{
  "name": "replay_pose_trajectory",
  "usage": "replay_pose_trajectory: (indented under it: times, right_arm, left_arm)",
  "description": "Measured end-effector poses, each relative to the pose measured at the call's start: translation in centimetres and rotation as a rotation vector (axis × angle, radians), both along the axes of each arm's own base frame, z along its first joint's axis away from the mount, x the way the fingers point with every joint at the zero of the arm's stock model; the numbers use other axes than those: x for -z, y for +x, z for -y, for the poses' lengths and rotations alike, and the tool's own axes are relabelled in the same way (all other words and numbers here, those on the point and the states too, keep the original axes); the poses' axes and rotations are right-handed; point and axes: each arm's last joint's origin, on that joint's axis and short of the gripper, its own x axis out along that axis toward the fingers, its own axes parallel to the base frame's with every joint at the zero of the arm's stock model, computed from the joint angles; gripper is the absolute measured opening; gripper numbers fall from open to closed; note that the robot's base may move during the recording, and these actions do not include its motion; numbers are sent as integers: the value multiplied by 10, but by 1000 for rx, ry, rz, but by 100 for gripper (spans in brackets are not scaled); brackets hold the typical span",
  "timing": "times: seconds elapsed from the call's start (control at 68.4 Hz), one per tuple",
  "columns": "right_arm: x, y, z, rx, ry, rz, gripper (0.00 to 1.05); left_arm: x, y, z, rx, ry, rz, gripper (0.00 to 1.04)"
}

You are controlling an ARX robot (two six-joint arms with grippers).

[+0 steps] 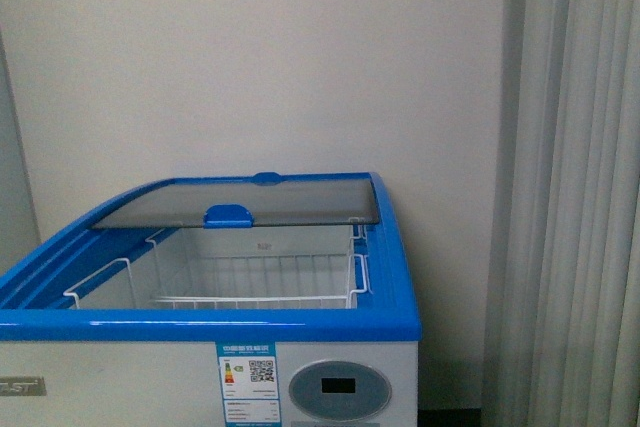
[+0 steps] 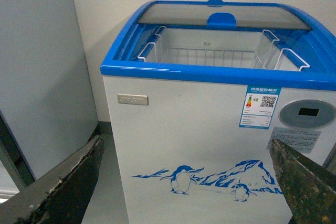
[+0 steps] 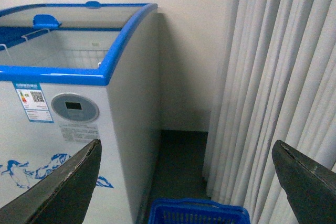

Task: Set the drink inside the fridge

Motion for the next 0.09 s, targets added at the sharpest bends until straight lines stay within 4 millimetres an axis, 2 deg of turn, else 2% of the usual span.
replay_pose_trajectory:
  times: [0.088]
  right_arm:
    - [0,0,0,0,0,0,97]
  left_arm:
    - [0,0,0,0,0,0,97]
